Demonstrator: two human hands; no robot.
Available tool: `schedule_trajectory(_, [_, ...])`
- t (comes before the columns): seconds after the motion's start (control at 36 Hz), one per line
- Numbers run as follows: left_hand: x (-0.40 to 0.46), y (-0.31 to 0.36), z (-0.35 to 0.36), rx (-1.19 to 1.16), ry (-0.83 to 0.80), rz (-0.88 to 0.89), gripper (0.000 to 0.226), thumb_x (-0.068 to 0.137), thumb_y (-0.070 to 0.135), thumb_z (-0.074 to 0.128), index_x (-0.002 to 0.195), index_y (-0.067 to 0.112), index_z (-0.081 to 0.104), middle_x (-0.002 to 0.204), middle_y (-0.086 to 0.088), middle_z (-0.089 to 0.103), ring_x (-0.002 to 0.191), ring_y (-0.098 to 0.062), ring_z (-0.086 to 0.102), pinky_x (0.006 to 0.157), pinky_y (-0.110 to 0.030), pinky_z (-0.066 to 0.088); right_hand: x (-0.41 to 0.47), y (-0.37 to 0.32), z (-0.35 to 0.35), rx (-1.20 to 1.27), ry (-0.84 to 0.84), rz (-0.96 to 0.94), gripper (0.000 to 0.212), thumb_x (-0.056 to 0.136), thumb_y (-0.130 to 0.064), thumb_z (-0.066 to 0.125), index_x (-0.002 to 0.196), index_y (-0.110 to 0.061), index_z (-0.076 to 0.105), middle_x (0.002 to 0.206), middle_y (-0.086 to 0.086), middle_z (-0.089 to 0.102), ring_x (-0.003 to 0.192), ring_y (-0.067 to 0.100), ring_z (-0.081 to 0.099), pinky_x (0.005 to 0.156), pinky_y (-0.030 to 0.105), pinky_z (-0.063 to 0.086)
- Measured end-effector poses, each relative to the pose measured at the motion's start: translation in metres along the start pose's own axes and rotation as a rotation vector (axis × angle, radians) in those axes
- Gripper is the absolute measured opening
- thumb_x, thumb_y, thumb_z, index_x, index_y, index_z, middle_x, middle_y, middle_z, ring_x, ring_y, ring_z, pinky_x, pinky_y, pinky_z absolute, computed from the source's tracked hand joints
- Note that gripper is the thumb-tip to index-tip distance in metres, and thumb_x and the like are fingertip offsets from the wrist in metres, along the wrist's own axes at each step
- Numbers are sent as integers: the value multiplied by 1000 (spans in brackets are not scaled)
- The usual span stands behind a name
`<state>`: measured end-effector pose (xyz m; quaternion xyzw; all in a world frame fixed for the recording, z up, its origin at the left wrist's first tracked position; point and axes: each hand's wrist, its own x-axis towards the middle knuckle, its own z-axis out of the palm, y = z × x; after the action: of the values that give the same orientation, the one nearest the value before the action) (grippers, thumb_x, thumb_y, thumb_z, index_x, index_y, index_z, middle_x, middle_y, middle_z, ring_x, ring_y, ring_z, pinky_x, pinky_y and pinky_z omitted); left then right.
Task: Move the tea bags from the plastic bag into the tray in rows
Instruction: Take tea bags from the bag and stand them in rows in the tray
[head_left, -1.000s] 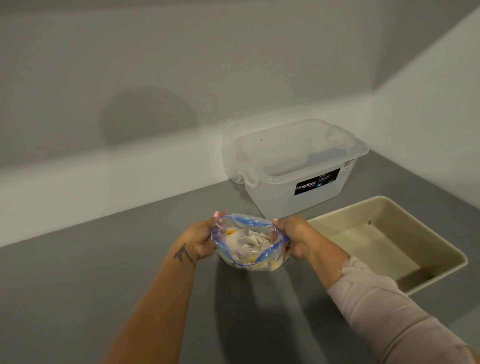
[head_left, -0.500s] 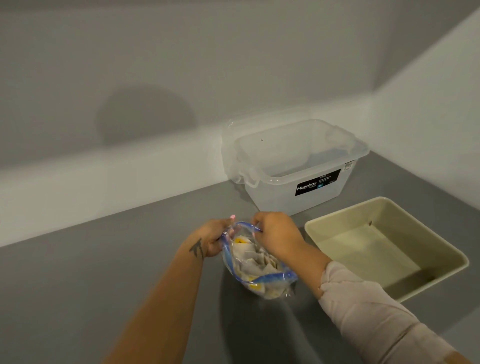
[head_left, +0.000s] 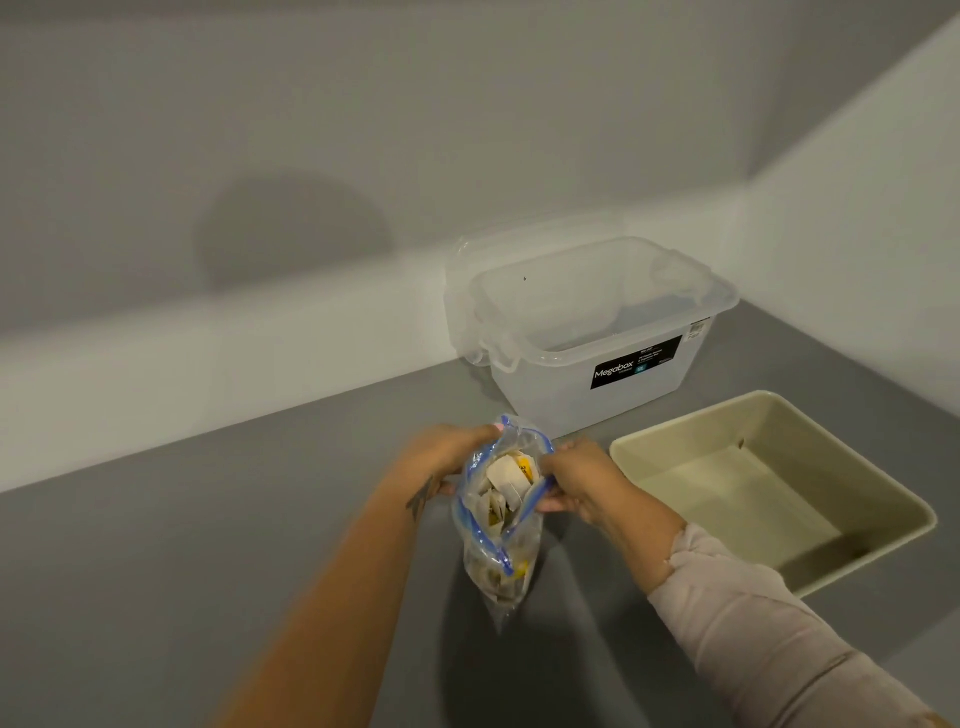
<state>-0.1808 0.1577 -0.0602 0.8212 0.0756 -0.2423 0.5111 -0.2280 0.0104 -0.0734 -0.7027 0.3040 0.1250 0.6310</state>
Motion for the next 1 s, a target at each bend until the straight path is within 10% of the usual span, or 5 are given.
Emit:
schedule_trajectory(0.28, [-3,-13,-5,60,-17,8,25,89,30,63,93,6,66,79,-7,64,66,-13,59,59,-21,51,-11,0,-8,21,-92,108,21,92,3,49,113,5,52,94,19,61,68,25,66,46,25,56])
schedule_trajectory(0.58, [5,-19,-6,-796,-242,-315,29,91,31,57,83,3,61,65,-12,67,56,-23,66,50,-37,58,-15,3,-13,-169,-247,124,29,94,6,43,122,9,47,79,20,64,54,21,67,53,32,57])
schedule_trajectory(0.83, [7,-15,-11,-458,-266,-250,26,95,22,54,95,-2,64,68,-13,66,52,-21,65,49,-30,56,-22,-8,-13,-469,-113,-41,65,83,-50,66,128,-18,32,122,13,57,84,26,63,59,36,55])
schedule_trajectory(1.0, [5,-15,-9,-355,-255,-223,27,92,20,59,105,-3,65,83,-15,67,65,-23,65,59,-32,58,-14,-10,-8,-555,2,-392,46,88,-36,65,128,-20,49,132,7,50,113,25,55,95,36,48])
